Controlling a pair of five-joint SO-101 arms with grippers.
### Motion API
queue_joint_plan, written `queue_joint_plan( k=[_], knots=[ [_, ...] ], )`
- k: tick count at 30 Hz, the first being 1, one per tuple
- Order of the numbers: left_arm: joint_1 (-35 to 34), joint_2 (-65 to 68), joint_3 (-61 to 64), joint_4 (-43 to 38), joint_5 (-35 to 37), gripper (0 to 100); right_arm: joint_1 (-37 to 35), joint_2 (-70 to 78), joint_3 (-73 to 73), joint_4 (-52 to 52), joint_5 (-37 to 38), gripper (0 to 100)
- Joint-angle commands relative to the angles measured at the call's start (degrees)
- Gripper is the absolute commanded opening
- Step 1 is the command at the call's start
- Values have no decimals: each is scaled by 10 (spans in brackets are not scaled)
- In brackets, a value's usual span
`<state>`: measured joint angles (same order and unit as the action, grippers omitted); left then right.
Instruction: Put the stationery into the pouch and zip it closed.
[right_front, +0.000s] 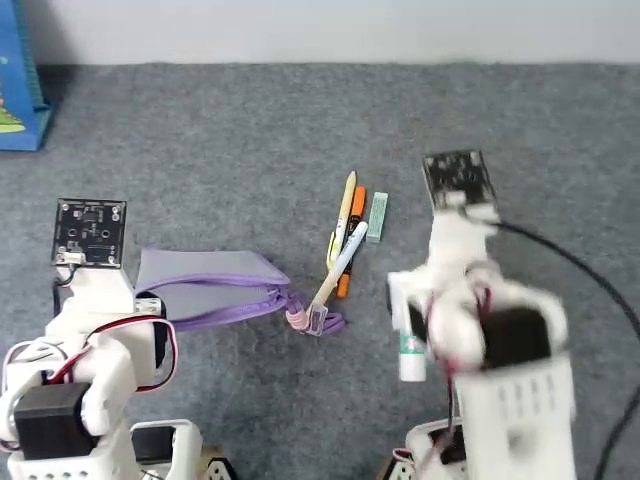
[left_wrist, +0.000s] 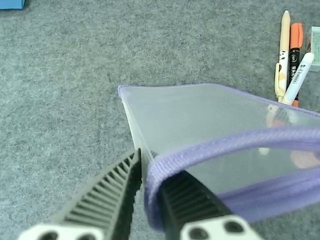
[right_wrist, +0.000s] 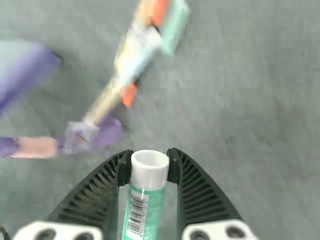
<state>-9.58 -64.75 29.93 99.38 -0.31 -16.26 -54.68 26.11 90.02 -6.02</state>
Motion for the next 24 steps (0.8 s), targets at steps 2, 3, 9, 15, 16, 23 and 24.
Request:
queue_joint_plan(
  k=[2,3,9,15,16,23,24],
  knots=[
    [-2,4,-15,11,6,12,-87,-135,51,-86,-31,8],
    [-2,4,-15,11,6,12,-102,-152,62,-102,-34,8],
    [-2,4,-15,11,6,12,-159,-206,91,-176,-62,7],
    [-2,4,-14,11,6,12,-247,-283,105,-305,-64,7],
    [-2,4,-14,11,6,12,-272,-294,116,-335,-63,7],
    [-1,4,-14,11,7,12,-331,-336,240,-525,-28,7],
    [-1,4,-14,11,7,12,-331,-336,253,-548,-29,7]
  ],
)
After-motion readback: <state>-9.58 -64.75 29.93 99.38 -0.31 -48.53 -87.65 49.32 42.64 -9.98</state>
